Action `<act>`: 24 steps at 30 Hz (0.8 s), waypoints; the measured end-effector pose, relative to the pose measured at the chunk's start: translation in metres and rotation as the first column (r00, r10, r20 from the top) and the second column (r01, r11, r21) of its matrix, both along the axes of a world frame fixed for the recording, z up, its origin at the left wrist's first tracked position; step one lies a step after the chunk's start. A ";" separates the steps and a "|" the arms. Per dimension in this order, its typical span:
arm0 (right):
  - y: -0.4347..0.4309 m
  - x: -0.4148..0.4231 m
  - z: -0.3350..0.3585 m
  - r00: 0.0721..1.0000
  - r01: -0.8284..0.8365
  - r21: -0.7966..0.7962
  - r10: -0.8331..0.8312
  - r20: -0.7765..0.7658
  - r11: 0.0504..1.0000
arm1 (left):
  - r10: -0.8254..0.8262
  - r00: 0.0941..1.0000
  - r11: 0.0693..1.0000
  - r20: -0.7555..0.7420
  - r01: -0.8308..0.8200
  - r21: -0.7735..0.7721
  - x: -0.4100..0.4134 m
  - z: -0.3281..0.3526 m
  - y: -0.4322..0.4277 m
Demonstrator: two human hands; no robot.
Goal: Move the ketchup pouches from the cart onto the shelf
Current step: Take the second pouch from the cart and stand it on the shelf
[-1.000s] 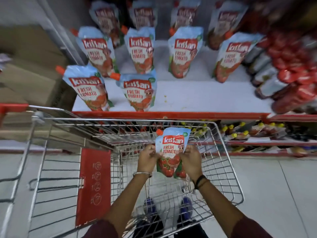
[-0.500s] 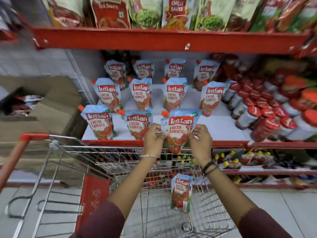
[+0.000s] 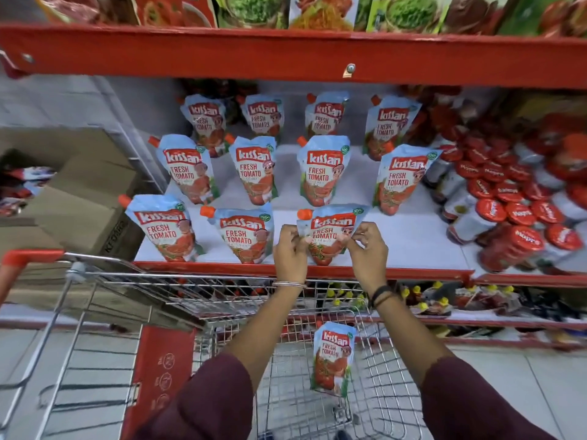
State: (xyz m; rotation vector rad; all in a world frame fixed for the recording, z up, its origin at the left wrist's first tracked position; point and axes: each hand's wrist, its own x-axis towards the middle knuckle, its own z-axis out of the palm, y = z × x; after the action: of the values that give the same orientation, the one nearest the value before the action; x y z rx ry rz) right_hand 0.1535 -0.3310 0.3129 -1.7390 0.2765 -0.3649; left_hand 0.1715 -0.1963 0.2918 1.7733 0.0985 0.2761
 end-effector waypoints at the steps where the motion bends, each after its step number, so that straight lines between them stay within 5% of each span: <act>1: 0.000 -0.001 -0.004 1.000 0.001 0.000 -0.001 -0.005 1.000 | -0.004 1.000 1.000 0.003 0.004 0.003 0.000 -0.003 0.001; 20: 0.003 -0.050 -0.021 1.000 0.000 0.009 0.000 0.015 1.000 | -0.124 0.992 0.984 -0.011 0.121 -0.129 -0.048 -0.012 0.003; 24: -0.001 -0.094 -0.066 0.989 -0.013 0.025 0.016 -0.149 1.000 | -0.141 0.990 0.969 -0.022 0.134 -0.206 -0.095 -0.037 0.000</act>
State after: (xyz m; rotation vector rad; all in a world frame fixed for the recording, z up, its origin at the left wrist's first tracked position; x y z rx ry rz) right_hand 0.0598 -0.3316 0.2474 -1.7466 0.3740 -0.2205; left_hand 0.0767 -0.1964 0.2549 1.5724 0.0283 0.1287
